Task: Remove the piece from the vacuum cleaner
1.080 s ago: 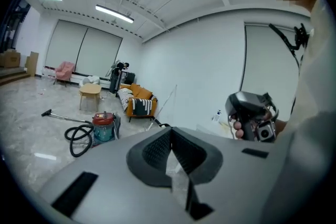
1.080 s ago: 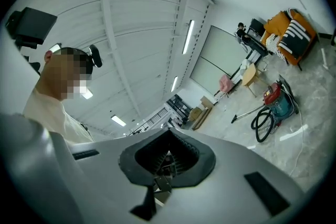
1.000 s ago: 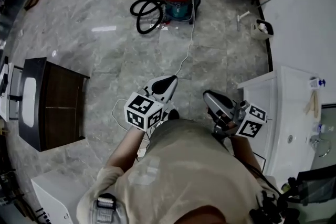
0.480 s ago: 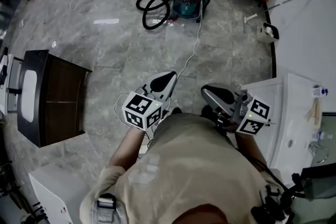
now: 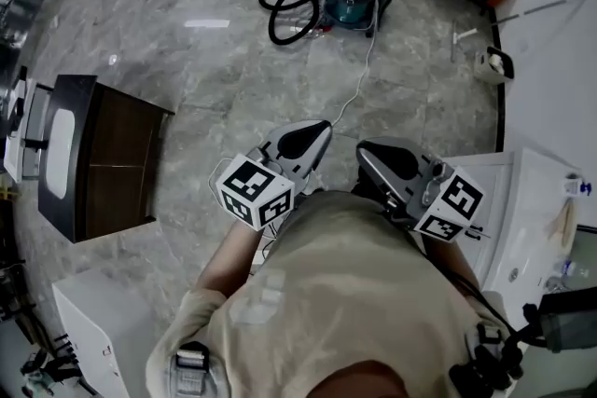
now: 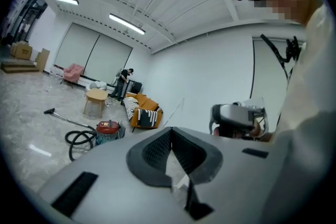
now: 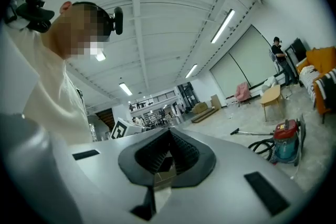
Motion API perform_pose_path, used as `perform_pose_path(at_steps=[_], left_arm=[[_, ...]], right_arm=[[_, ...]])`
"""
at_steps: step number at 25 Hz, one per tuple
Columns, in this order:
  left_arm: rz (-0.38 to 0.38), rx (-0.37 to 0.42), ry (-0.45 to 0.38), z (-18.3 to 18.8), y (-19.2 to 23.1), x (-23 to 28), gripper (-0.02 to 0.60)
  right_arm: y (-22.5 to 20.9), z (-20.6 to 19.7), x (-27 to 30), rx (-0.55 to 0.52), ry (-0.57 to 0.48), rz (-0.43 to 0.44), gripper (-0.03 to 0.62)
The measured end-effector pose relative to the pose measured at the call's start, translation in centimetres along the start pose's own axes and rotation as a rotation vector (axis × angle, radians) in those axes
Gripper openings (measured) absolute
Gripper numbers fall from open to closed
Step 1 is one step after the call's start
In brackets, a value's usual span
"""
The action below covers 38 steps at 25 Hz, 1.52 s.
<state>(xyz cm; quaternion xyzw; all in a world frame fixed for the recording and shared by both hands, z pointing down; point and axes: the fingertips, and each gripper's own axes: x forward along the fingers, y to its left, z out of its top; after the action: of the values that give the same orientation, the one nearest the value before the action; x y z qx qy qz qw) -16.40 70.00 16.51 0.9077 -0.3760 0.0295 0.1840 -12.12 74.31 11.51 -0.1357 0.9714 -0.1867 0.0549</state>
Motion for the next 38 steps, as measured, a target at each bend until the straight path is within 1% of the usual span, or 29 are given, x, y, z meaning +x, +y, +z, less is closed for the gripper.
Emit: perform_pose_path(at_steps=[2, 4, 7, 12, 19, 22, 25, 28, 31, 35, 38], left_arm=[[-0.047, -0.041, -0.020, 1.4, -0.7, 1.8, 0.005], [-0.086, -0.066, -0.038, 2.8, -1.4, 3.7, 0.005], [-0.098, -0.048, -0.025, 4.1, -2.0, 7.2, 0.005], [-0.119, -0.020, 0.015, 5.1, -3.5, 13.6, 0.005], [-0.080, 0.017, 0.063, 5.7, -4.1, 20.3, 0.003], [-0.054, 0.060, 0.088, 5.6, -4.2, 21.8, 0.003], [-0.045, 0.065, 0.098, 5.7, -4.2, 23.2, 0.003], [-0.035, 0.081, 0.106, 6.0, -4.1, 24.2, 0.005], [-0.021, 0.097, 0.121, 6.1, -3.8, 24.8, 0.005], [0.004, 0.093, 0.126, 6.0, -2.7, 24.8, 0.005], [-0.002, 0.094, 0.120, 5.9, -1.9, 24.9, 0.005]], right_arm=[[-1.7, 0.5, -0.6, -0.049, 0.018, -0.003, 0.002], [-3.2, 0.8, -1.2, -0.098, 0.041, 0.006, 0.003], [-5.5, 1.2, -2.1, -0.139, 0.062, 0.021, 0.003], [-10.2, 2.8, -4.9, -0.116, 0.051, 0.060, 0.002], [-15.7, 4.3, -8.3, -0.068, 0.046, 0.116, 0.002], [-17.0, 4.5, -9.2, -0.065, 0.048, 0.131, 0.003], [-18.2, 4.8, -9.8, -0.079, 0.044, 0.124, 0.003], [-19.2, 5.1, -10.2, -0.080, 0.043, 0.129, 0.002], [-19.9, 5.1, -10.3, -0.051, 0.043, 0.146, 0.003], [-20.7, 4.7, -9.4, -0.028, 0.061, 0.161, 0.003], [-21.2, 4.4, -8.7, -0.040, 0.079, 0.155, 0.003]])
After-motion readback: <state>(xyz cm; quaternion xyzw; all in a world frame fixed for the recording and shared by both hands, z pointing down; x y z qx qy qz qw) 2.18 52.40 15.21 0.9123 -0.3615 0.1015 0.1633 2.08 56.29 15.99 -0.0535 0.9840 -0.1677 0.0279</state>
